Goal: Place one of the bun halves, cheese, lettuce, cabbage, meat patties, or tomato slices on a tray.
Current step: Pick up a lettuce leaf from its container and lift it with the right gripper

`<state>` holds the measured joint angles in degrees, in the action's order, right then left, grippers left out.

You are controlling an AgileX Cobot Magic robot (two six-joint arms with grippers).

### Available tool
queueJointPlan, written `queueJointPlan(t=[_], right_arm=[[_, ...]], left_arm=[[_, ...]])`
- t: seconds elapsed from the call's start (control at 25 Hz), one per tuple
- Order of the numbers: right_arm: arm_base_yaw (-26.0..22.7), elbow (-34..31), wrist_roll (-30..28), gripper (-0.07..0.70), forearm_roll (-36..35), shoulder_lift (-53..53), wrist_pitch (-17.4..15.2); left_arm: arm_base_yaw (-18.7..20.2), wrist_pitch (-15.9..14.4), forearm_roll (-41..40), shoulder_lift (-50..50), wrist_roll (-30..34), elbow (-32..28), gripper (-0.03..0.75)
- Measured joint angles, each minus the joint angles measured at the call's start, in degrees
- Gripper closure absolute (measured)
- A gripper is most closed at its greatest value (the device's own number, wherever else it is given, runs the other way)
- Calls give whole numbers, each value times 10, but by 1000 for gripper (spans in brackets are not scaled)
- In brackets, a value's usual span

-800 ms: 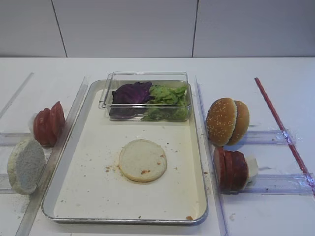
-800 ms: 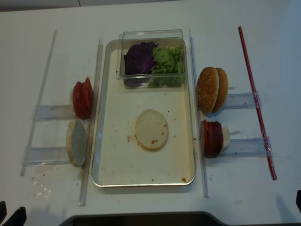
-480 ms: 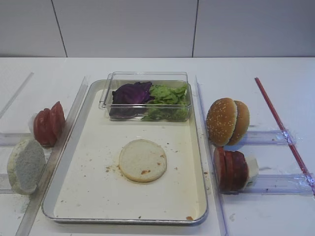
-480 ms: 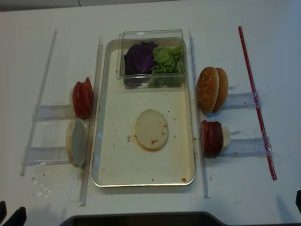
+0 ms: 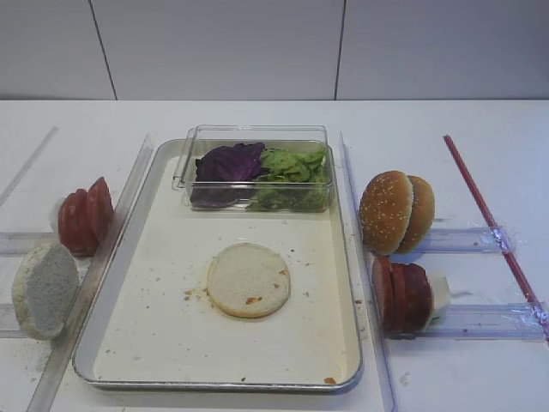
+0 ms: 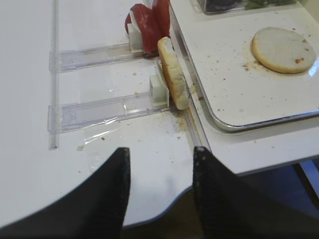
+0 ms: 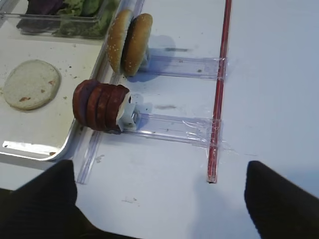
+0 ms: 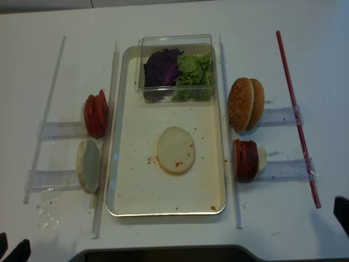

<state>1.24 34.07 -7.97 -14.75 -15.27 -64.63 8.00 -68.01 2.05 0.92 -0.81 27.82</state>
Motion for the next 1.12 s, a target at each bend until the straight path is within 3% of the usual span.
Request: queueJointPlan(t=[0.28, 0.72, 0.84, 1.12], right_arm=[[0, 117, 0, -60, -4, -193, -17], [1, 361, 1, -60, -45, -479, -53], [30, 414, 13, -60, -47, -541, -54], [143, 529, 109, -60, 12, -681, -65]], left_arm=[[0, 0, 0, 0, 0, 0, 430], [0, 0, 0, 0, 0, 0, 430], [0, 0, 0, 0, 0, 0, 430], [0, 0, 0, 0, 0, 0, 430]])
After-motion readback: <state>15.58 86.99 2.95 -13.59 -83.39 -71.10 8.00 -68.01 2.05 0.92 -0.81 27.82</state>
